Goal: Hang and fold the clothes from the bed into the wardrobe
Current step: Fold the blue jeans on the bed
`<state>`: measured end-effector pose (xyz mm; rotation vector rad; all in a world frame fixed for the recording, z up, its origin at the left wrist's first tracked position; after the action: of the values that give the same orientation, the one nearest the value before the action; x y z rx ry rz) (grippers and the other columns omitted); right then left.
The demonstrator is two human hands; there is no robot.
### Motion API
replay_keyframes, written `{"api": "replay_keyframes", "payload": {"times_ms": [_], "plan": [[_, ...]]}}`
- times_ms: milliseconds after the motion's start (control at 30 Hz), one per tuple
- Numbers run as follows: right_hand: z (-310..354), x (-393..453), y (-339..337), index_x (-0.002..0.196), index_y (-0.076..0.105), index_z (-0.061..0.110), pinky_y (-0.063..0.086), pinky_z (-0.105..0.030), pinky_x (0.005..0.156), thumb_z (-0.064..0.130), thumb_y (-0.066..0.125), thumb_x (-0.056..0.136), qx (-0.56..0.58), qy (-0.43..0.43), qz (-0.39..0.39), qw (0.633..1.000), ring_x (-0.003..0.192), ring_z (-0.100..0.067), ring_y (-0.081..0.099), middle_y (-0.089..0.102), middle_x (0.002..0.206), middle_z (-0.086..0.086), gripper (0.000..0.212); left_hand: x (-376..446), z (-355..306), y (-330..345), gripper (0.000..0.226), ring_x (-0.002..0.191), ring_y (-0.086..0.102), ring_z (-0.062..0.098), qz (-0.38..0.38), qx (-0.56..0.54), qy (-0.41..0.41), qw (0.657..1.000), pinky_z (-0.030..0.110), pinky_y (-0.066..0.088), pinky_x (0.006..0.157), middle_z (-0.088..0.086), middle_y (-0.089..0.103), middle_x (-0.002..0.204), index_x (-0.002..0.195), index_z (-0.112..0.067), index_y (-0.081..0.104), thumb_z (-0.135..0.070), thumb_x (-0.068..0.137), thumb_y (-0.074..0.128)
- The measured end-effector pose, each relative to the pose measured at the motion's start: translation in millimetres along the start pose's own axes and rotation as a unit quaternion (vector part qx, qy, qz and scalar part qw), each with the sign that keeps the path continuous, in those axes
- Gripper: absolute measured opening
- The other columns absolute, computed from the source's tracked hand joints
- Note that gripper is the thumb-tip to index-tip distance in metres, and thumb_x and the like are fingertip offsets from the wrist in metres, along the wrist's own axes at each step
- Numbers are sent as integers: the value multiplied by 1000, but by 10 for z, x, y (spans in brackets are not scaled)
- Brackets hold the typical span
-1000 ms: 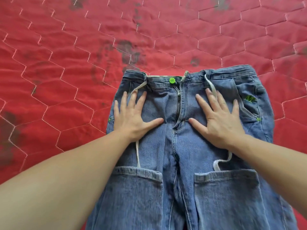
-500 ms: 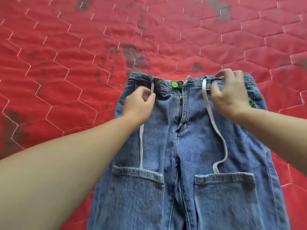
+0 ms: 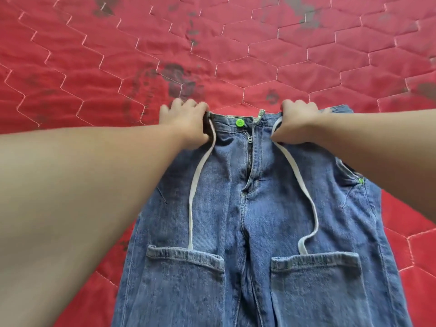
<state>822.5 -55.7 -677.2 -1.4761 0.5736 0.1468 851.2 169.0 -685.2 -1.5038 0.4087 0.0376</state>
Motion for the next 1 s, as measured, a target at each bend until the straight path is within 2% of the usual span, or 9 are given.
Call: {"api": "replay_keyframes", "payload": {"times_ms": [133, 233, 333, 467, 600, 667, 733, 867, 1000], "plan": [[-8, -16, -83, 97, 55, 9, 23, -51, 105, 13, 55, 78, -46, -32, -5, 998, 88, -31, 50, 56, 84, -7, 20, 32, 78, -41, 60, 121, 50, 36, 18, -25, -6, 1000, 46, 43, 98, 7, 41, 140, 141, -26, 40, -27, 86, 63], [-50, -55, -167, 87, 63, 12, 33, -43, 93, 16, 66, 75, -73, -83, -35, 993, 79, -28, 50, 58, 77, -4, 13, 62, 96, -155, 50, 116, 55, 34, 61, 14, 4, 998, 40, 47, 87, 9, 57, 128, 133, -23, 49, -23, 85, 62], [-117, -148, -249, 77, 56, 24, 34, -33, 75, 29, 74, 70, -73, -140, -86, 984, 92, -30, 49, 52, 92, -2, 20, 2, 70, -328, 17, 105, 58, 30, 22, 83, 22, 996, 34, 37, 78, 5, 63, 101, 99, -26, 61, -27, 83, 65], [-210, -340, -303, 81, 62, 16, 45, -28, 57, 31, 72, 72, -75, -165, -34, 983, 67, -27, 58, 61, 75, -4, 21, -198, 66, -414, 11, 109, 46, 27, -44, 142, 96, 984, 38, 30, 88, -1, 57, 90, 78, -24, 52, -22, 81, 62], [-301, -572, -261, 98, 42, 17, 40, -33, 60, 23, 62, 81, -106, -189, -63, 974, 73, -32, 51, 49, 77, -3, 26, -439, 99, -348, 25, 95, 56, 33, -18, 52, 143, 988, 35, 36, 67, 7, 59, 101, 105, -19, 47, -16, 83, 60], [-351, -721, -199, 97, 33, 20, 39, -34, 61, 15, 56, 82, -94, -187, -72, 975, 72, -31, 47, 44, 76, -1, 28, -621, 109, -327, 33, 89, 55, 34, -8, 25, 158, 987, 35, 36, 64, 6, 57, 97, 108, -20, 40, -34, 88, 63], [-406, -918, -157, 98, 32, 21, 38, -35, 63, 12, 54, 81, -66, -178, -85, 978, 75, -32, 46, 51, 86, -6, 29, -826, 116, -344, 42, 87, 53, 32, -5, 23, 177, 984, 34, 35, 64, 4, 55, 95, 116, -22, 40, -48, 90, 60], [-570, -1376, -77, 130, 39, 27, 39, -34, 64, 14, 54, 83, -85, -181, -97, 975, 88, -37, 59, 63, 106, -12, 51, -1249, 213, -443, 42, 101, 58, 30, -35, 20, 198, 979, 32, 36, 67, 1, 60, 110, 133, -34, 41, -39, 94, 55], [-687, -1855, 86, 123, 41, 32, 45, -34, 65, 20, 52, 81, -151, -239, -98, 954, 98, -31, 63, 66, 111, -3, 46, -1816, 210, -466, 46, 101, 59, 24, -12, 67, 215, 974, 29, 39, 66, -7, 54, 108, 132, -46, 47, -23, 92, 50]]}}
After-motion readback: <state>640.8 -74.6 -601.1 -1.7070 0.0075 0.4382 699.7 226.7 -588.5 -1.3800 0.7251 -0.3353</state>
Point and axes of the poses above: each hand's wrist, its own x-axis towards the middle knuckle, its own y-axis out of the palm, z = x × y, the point moved 1 cm from there along x, towards the middle knuckle
